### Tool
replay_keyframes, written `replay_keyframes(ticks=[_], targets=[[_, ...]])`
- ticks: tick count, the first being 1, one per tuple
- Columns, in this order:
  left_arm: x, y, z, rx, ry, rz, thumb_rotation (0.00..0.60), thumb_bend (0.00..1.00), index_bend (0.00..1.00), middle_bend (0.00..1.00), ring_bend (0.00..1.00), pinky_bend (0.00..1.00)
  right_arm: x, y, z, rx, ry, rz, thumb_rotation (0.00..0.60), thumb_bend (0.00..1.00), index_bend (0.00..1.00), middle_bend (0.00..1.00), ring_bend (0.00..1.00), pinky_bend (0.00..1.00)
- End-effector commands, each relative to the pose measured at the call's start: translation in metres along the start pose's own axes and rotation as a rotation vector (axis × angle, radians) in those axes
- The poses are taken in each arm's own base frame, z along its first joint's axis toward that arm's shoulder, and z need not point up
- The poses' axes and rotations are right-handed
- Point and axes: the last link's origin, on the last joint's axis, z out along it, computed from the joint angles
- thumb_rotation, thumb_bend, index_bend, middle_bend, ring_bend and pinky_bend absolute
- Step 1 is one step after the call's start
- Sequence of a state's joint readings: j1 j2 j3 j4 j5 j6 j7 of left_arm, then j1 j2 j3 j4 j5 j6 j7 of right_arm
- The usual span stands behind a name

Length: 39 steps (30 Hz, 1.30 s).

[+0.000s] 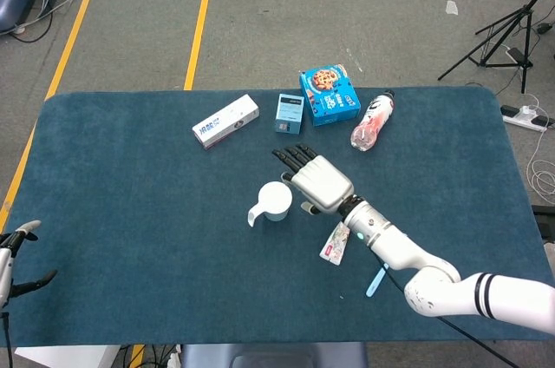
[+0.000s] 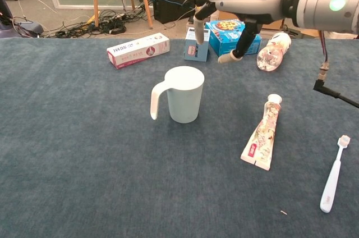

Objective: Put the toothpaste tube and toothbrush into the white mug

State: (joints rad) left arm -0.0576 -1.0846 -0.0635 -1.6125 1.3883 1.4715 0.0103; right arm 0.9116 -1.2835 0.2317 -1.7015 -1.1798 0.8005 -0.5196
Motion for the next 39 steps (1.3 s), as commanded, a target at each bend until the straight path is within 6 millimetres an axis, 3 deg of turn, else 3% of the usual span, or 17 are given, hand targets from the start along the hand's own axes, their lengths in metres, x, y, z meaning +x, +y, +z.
replay_keyframes(ticks=[1, 39], targets=[[0.0, -0.001, -0.001, 0.003, -0.001, 0.0, 0.6, 0.0, 0.21, 0.38, 0.32, 0.25, -0.004, -0.004, 0.004, 0.009, -0.009, -0.008, 0.6, 0.16, 0.42, 0.0, 0.0, 0.09], [0.003, -0.005, -0.004, 0.009, -0.006, -0.014, 0.6, 0.0, 0.21, 0.4, 0.33, 0.26, -0.05, -0.027, 0.037, 0.036, -0.089, -0.071, 0.6, 0.17, 0.42, 0.0, 0.0, 0.07]])
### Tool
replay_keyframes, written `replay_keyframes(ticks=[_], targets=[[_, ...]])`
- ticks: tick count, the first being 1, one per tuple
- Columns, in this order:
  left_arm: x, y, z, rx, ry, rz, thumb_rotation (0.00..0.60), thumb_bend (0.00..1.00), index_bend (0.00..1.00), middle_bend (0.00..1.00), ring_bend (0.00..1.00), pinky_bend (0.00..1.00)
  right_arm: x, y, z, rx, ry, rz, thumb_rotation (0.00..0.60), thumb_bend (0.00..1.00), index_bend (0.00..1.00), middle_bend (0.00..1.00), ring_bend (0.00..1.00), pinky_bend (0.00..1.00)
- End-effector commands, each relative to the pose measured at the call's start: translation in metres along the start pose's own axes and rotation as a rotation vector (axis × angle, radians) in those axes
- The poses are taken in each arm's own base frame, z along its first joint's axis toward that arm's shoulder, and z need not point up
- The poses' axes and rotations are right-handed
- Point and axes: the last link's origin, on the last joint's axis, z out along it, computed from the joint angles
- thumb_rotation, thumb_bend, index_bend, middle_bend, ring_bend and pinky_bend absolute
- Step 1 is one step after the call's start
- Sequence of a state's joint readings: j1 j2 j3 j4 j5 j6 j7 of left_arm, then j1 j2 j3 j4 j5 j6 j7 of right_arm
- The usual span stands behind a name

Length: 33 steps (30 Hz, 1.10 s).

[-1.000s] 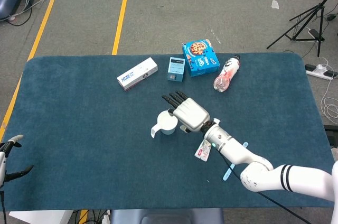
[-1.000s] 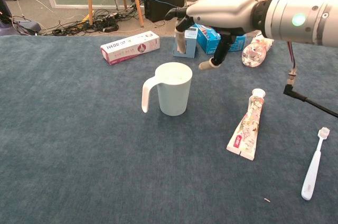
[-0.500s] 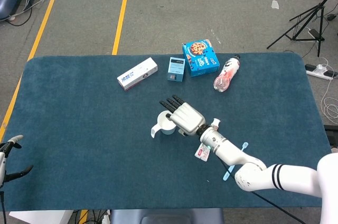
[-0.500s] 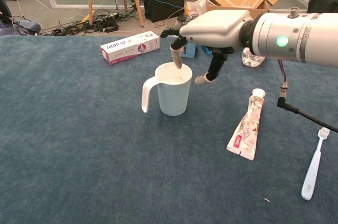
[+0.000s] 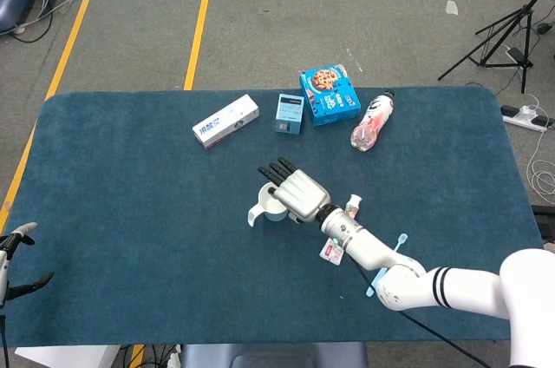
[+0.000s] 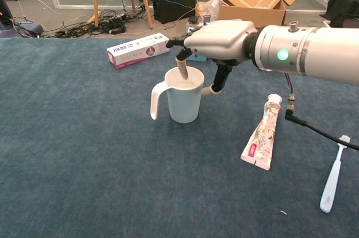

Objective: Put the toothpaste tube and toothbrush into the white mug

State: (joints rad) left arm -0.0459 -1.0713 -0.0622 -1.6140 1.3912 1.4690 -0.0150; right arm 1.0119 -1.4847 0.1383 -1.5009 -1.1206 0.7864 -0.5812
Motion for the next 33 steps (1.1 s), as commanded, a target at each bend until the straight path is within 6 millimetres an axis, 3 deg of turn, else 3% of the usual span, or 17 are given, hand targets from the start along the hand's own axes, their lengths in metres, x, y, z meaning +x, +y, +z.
replay_keyframes(ticks=[1, 13, 18, 33], targets=[[0.0, -0.001, 0.0, 0.003, 0.002, -0.002, 0.6, 0.0, 0.21, 0.4, 0.33, 0.26, -0.002, -0.001, 0.003, 0.0, -0.008, 0.003, 0.6, 0.17, 0.42, 0.0, 0.0, 0.07], [0.003, -0.005, 0.0, 0.035, 0.004, -0.004, 0.6, 0.0, 0.21, 0.4, 0.33, 0.27, -0.006, -0.004, 0.009, -0.002, -0.03, 0.014, 0.6, 0.24, 0.45, 0.0, 0.0, 0.07], [0.004, -0.007, 0.0, 0.06, -0.008, 0.001, 0.6, 0.0, 0.27, 0.4, 0.33, 0.28, -0.008, -0.003, 0.012, -0.007, -0.045, 0.019, 0.6, 0.27, 0.46, 0.0, 0.0, 0.07], [0.005, -0.008, 0.0, 0.071, -0.017, 0.002, 0.6, 0.0, 0.31, 0.4, 0.33, 0.28, -0.01, -0.002, 0.013, -0.02, -0.051, 0.009, 0.6, 0.34, 0.56, 0.0, 0.0, 0.07]])
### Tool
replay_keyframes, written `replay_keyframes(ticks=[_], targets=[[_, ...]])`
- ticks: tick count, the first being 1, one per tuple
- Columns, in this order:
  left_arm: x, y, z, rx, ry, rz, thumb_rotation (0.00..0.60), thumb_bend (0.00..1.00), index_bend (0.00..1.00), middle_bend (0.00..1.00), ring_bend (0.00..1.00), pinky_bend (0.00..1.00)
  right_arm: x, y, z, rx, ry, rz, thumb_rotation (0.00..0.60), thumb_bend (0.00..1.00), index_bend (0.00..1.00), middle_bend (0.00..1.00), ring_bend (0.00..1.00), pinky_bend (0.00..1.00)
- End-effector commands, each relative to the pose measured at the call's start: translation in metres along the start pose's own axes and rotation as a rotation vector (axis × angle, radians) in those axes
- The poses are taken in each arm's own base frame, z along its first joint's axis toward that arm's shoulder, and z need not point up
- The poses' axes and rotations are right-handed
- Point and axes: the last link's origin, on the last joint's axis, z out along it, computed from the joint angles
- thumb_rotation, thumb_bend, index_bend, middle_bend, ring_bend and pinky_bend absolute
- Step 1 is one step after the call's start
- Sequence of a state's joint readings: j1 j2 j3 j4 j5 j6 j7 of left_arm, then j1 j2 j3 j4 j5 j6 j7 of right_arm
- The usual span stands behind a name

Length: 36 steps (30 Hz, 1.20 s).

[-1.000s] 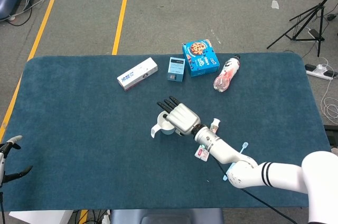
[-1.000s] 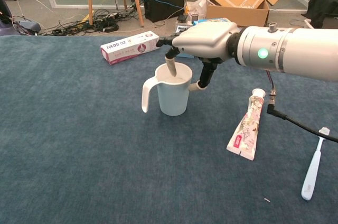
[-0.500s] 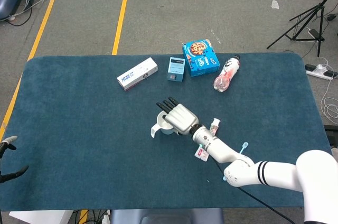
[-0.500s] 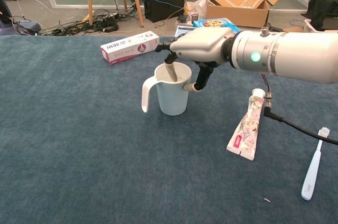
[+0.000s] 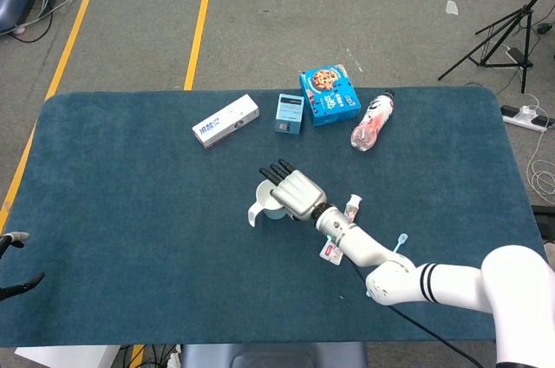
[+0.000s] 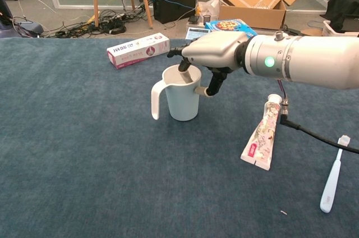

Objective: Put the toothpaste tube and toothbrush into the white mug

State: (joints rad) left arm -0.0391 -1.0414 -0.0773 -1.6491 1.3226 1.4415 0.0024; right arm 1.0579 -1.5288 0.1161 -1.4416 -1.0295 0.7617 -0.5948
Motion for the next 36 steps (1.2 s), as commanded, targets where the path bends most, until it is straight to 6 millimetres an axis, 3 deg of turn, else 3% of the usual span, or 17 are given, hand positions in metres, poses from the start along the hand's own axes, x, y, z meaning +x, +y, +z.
replay_keyframes(ticks=[1, 19, 36], targets=[[0.0, 0.0, 0.0, 0.0, -0.002, 0.001, 0.6, 0.0, 0.31, 0.4, 0.33, 0.28, 0.0, 0.0, -0.001, -0.001, 0.005, -0.004, 0.6, 0.34, 0.57, 0.0, 0.0, 0.07], [-0.003, -0.001, 0.002, 0.007, -0.01, 0.012, 0.6, 0.0, 0.31, 0.4, 0.33, 0.28, 0.001, 0.01, -0.016, -0.018, 0.056, -0.051, 0.6, 0.34, 0.62, 0.0, 0.0, 0.07], [-0.007, 0.001, 0.004, 0.011, -0.023, 0.033, 0.6, 0.0, 0.31, 0.4, 0.33, 0.28, 0.01, 0.043, -0.043, -0.125, 0.207, -0.14, 0.6, 0.34, 0.64, 0.0, 0.0, 0.07]])
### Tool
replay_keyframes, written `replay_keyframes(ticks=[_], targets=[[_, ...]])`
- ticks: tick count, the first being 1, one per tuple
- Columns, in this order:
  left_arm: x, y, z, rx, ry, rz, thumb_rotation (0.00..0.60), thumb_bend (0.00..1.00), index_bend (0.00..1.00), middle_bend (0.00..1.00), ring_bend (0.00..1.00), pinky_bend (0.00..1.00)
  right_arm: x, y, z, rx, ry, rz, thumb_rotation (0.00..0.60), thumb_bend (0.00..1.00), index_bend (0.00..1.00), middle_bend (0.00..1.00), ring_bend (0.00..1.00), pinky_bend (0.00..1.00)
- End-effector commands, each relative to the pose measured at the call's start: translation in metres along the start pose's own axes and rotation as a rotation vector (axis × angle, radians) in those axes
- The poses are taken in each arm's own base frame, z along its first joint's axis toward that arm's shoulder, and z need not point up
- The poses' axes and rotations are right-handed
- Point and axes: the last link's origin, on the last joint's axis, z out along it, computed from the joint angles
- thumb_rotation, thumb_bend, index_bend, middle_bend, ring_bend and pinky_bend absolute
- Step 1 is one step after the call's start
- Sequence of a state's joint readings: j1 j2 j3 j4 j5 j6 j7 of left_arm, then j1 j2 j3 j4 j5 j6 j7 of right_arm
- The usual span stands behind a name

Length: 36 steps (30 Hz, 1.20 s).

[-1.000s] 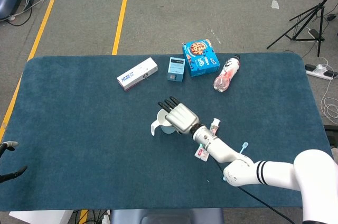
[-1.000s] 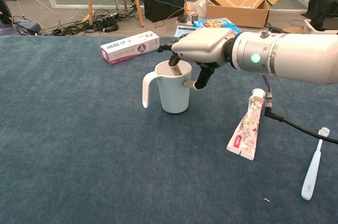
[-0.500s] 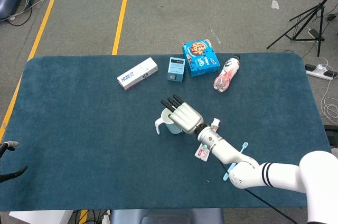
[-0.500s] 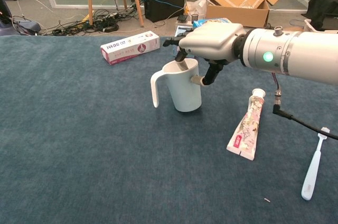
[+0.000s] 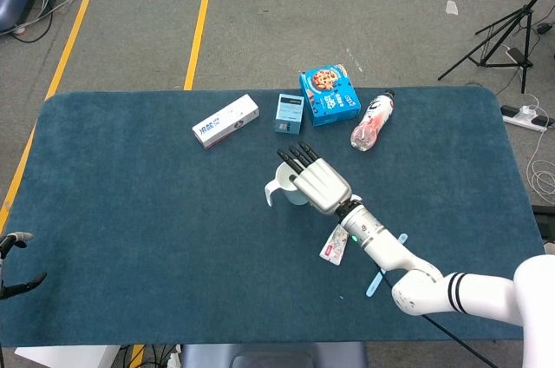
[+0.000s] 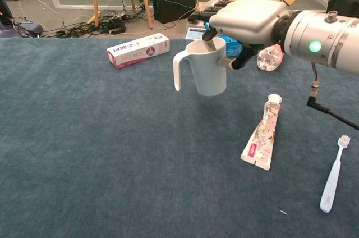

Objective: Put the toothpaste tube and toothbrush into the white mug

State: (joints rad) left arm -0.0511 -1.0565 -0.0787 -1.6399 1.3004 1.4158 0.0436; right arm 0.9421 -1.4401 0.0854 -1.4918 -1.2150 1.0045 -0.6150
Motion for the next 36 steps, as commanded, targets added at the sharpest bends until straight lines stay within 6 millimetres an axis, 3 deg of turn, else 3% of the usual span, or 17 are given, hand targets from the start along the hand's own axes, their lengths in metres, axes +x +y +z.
replay_keyframes(ticks=[1, 21, 36], targets=[[-0.001, 0.0, 0.0, 0.001, -0.003, 0.003, 0.6, 0.0, 0.31, 0.4, 0.33, 0.28, -0.003, 0.009, -0.002, -0.027, 0.019, -0.022, 0.6, 0.34, 0.64, 0.0, 0.0, 0.07], [-0.004, 0.002, 0.002, -0.001, -0.016, 0.012, 0.6, 0.0, 0.31, 0.4, 0.33, 0.28, -0.032, 0.053, -0.027, -0.184, 0.11, -0.06, 0.6, 0.34, 0.64, 0.0, 0.0, 0.07], [-0.004, 0.002, 0.003, -0.001, -0.018, 0.007, 0.6, 0.0, 0.31, 0.4, 0.33, 0.28, -0.067, 0.048, -0.024, -0.202, 0.144, -0.011, 0.6, 0.34, 0.64, 0.0, 0.0, 0.07]])
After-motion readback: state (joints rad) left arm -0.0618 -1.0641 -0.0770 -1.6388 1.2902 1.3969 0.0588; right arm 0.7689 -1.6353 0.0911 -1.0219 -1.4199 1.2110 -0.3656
